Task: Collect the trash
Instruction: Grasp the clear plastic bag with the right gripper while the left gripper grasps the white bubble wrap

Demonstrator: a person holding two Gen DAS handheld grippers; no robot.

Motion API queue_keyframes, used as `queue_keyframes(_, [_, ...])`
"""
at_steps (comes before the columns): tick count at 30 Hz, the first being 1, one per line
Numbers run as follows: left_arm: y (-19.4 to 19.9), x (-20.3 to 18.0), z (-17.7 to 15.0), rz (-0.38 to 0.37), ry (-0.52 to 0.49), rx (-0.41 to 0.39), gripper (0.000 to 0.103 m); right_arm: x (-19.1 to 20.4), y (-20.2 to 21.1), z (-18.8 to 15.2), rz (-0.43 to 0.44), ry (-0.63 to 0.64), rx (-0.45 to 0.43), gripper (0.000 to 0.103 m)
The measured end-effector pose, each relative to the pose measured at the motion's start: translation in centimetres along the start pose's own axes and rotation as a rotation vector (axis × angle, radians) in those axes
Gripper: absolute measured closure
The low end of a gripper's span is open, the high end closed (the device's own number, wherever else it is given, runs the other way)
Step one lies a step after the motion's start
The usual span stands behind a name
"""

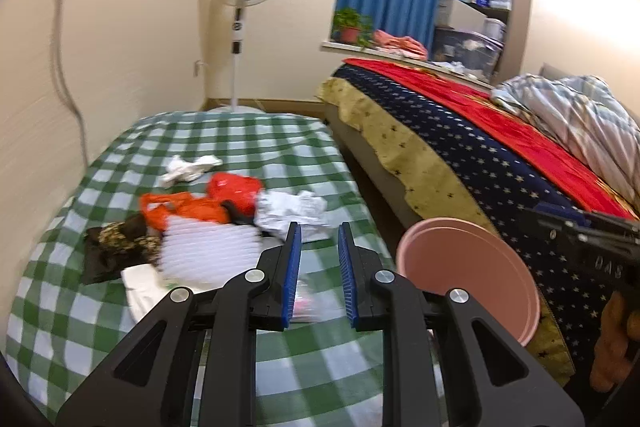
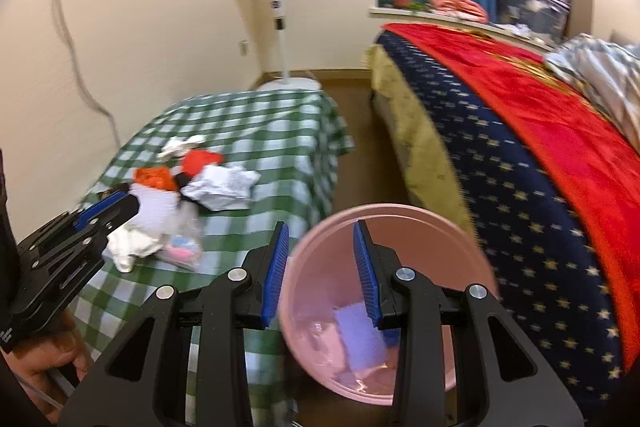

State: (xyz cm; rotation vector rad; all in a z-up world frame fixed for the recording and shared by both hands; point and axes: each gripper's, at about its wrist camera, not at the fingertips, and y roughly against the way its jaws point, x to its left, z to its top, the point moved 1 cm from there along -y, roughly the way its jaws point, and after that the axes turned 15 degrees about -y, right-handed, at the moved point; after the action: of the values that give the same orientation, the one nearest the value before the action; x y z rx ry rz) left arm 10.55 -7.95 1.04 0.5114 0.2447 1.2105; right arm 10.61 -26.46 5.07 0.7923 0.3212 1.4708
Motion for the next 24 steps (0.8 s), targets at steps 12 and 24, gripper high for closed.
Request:
queue_keyframes(12, [-1.2,6.8,-2.4,0.150,0.142,0.068,0.084,5.6,-5.1,-2.0,0.127,0.051,0.083,0.068])
queue_keyframes(24, [-3.3,10.1,-4.2,0.156,0.247,0.098,0.062,9.4,-10.5,-3.3,0.197,0.060,0.187,0.068])
